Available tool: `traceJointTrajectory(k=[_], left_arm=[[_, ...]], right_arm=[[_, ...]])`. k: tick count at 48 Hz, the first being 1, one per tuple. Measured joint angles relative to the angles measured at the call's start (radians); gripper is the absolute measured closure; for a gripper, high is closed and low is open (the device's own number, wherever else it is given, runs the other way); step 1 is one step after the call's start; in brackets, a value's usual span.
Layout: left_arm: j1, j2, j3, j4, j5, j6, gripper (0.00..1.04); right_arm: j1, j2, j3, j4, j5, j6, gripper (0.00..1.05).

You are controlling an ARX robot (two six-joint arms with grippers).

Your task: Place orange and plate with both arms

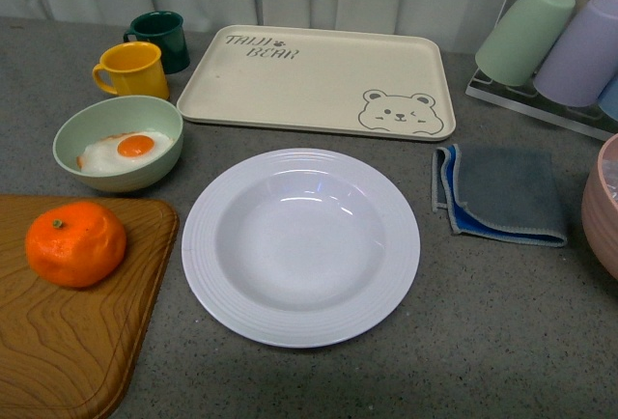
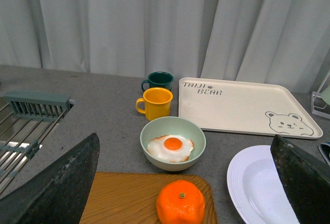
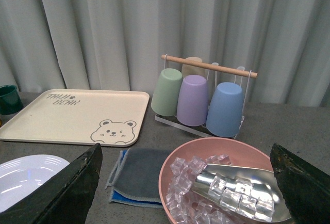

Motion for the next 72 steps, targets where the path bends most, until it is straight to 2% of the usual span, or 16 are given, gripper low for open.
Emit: traceJointTrajectory(k=[72], left_arm=[[0.000, 0.000, 0.000, 0.000, 0.000, 0.000, 0.07]], right_arm=[[0.000, 0.000, 0.000, 0.000, 0.000, 0.000, 0.09]])
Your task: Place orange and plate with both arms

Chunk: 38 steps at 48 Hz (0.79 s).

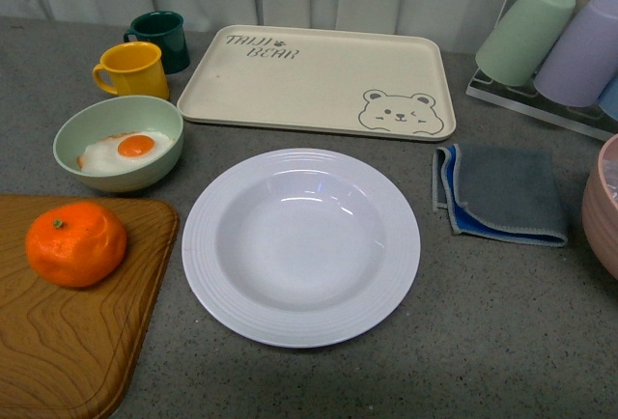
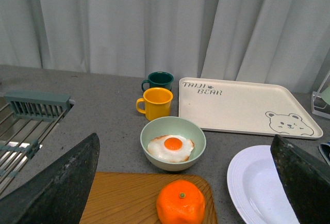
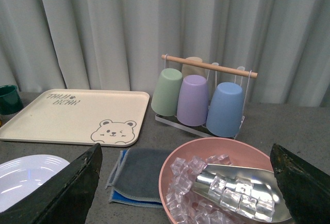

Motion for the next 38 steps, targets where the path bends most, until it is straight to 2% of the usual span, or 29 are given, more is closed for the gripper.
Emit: traceJointTrajectory(k=[7, 12, 15, 25, 29, 38], left_arm=[[0.000, 0.000, 0.000, 0.000, 0.000, 0.000, 0.07], [-0.026, 0.107, 0.056, -0.152, -0.131, -0.055, 0.07], [-0.014, 0.200, 0.071, -0.153, -0.127, -0.087, 0.07], [0.008, 0.576, 0.141, 0.036, -0.071, -0.144, 0.07], [-0.014, 0.761, 0.178, 0.160, -0.092, -0.136, 0.07], [-0.071, 1.115, 0.271, 0.328, -0.084, -0.142, 0.07]], right_arm=[[0.000, 0.000, 0.000, 0.000, 0.000, 0.000, 0.09], [0.000, 0.000, 0.000, 0.000, 0.000, 0.000, 0.09], [0.000, -0.001, 0.000, 0.000, 0.000, 0.000, 0.09], [0.000, -0.001, 0.000, 0.000, 0.000, 0.000, 0.09], [0.000, -0.001, 0.000, 0.000, 0.000, 0.000, 0.09], [0.000, -0.001, 0.000, 0.000, 0.000, 0.000, 0.09]])
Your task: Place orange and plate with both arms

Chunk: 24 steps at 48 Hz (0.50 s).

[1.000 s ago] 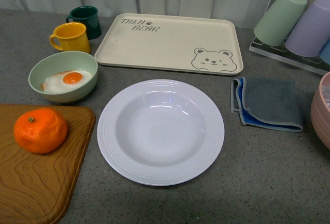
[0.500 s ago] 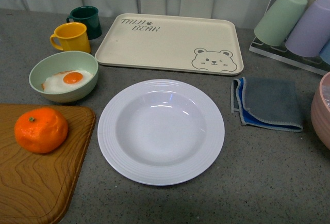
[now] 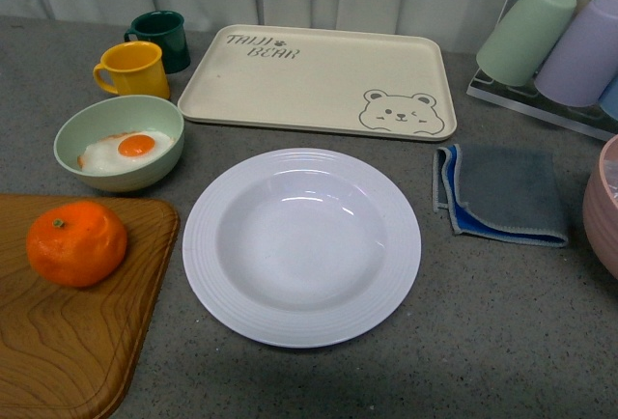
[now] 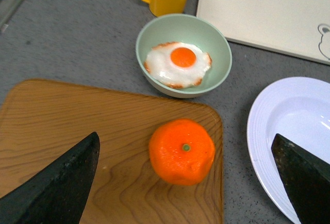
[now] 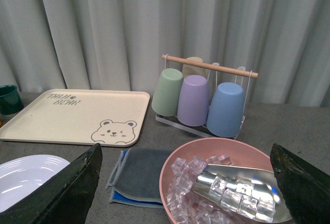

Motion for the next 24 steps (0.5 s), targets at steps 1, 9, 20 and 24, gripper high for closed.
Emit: traceJointTrajectory(k=[1, 9, 20, 24], left_arm=[[-0.007, 0.043, 0.012, 0.015, 0.000, -0.004, 0.07], [-0.048, 0.337, 0.114, 0.056, 0.000, -0.016, 0.07], [-0.040, 0.516, 0.224, 0.035, -0.026, -0.025, 0.07], [-0.028, 0.544, 0.248, 0.005, -0.024, -0.030, 0.07]], right_arm=[[0.000, 0.000, 0.000, 0.000, 0.000, 0.000, 0.09], [0.000, 0.000, 0.000, 0.000, 0.000, 0.000, 0.09], [0.000, 0.000, 0.000, 0.000, 0.000, 0.000, 0.09], [0.000, 0.000, 0.000, 0.000, 0.000, 0.000, 0.09]])
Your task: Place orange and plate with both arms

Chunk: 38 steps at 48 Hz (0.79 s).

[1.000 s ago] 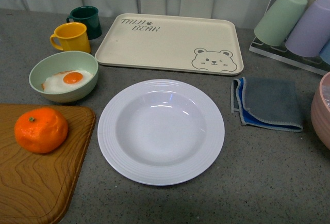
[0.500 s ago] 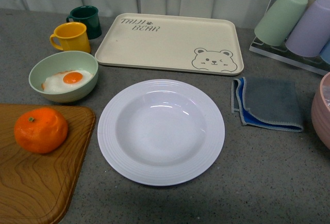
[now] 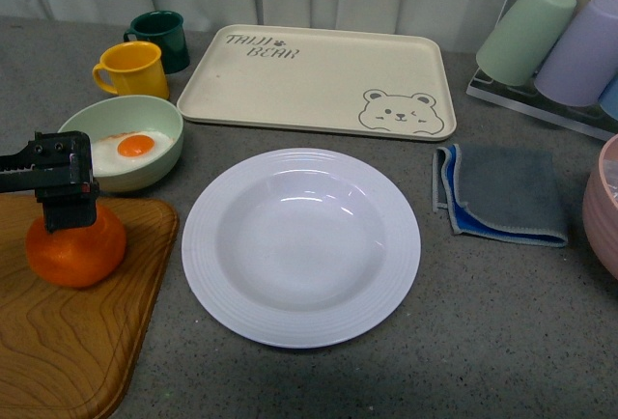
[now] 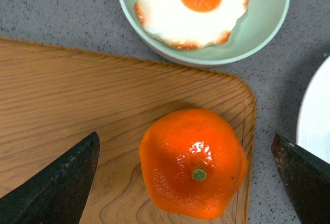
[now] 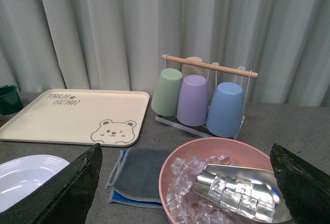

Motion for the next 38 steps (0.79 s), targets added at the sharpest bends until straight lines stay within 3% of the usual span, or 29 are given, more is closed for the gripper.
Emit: traceJointTrajectory(k=[11, 28, 32, 38], left_arm=[[0.023, 0.078, 0.026, -0.039, 0.084, -0.061, 0.07], [0.021, 0.147, 0.056, -0.051, 0.077, -0.057, 0.07], [0.021, 0.148, 0.058, -0.054, 0.077, -0.054, 0.15], [0.015, 0.135, 0.063, -0.071, 0.077, -0.054, 0.38]], right_arm=[[0.000, 0.000, 0.000, 0.000, 0.000, 0.000, 0.09], [0.000, 0.000, 0.000, 0.000, 0.000, 0.000, 0.09], [0.000, 0.000, 0.000, 0.000, 0.000, 0.000, 0.09], [0.000, 0.000, 0.000, 0.000, 0.000, 0.000, 0.09]])
